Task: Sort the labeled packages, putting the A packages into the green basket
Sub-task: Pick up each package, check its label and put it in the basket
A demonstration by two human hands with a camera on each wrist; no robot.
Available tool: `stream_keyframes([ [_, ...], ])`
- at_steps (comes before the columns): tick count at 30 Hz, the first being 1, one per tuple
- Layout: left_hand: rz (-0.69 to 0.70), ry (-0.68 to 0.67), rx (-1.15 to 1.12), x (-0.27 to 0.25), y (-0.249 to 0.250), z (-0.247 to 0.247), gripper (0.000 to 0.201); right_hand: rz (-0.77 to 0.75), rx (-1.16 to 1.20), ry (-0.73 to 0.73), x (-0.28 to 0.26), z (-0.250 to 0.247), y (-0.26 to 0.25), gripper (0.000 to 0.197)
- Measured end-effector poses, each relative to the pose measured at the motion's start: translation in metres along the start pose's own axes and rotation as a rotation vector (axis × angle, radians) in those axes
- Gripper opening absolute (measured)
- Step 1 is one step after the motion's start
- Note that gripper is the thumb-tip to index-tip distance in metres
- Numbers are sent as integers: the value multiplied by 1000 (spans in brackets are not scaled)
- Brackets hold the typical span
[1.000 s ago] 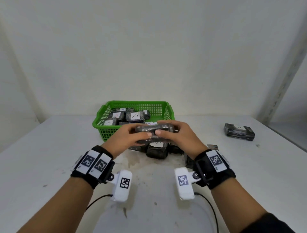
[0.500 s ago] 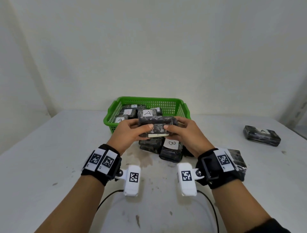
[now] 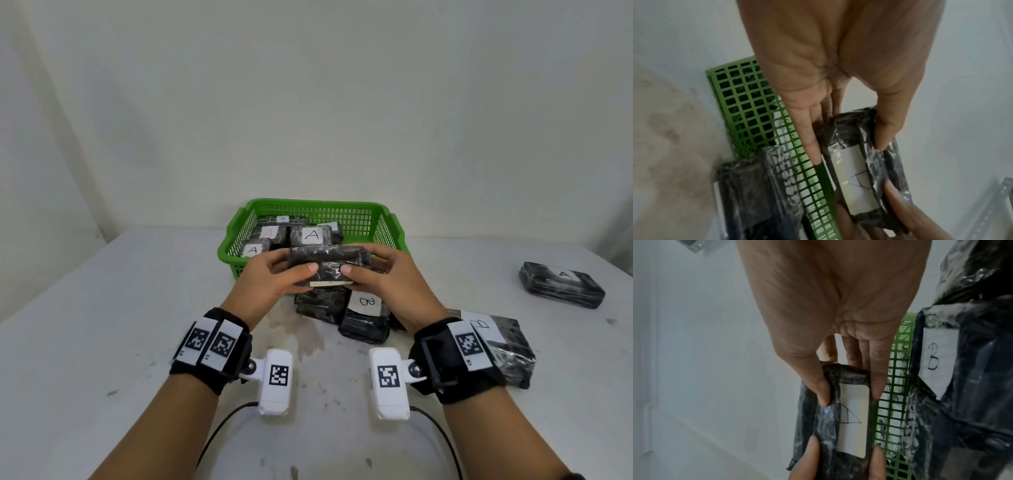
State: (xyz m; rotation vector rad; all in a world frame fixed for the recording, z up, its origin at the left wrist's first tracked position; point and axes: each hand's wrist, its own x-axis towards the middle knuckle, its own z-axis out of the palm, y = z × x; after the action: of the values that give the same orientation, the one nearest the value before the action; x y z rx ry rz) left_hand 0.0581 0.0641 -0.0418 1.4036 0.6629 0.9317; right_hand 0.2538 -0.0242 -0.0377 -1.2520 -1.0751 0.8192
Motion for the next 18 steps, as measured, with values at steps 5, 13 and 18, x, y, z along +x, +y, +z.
stream_keyframes([
  [5, 152, -33, 199, -4, -7, -4, 54, 89, 28, -51, -6, -2, 1, 63],
  [13, 173, -145, 204, -11, 1, -3, 82, 115, 111, 1, -8, -1, 1, 46],
  [18, 95, -26, 181, -12, -4, 3, 47, 66, 87, 69, -11, 3, 2, 46],
])
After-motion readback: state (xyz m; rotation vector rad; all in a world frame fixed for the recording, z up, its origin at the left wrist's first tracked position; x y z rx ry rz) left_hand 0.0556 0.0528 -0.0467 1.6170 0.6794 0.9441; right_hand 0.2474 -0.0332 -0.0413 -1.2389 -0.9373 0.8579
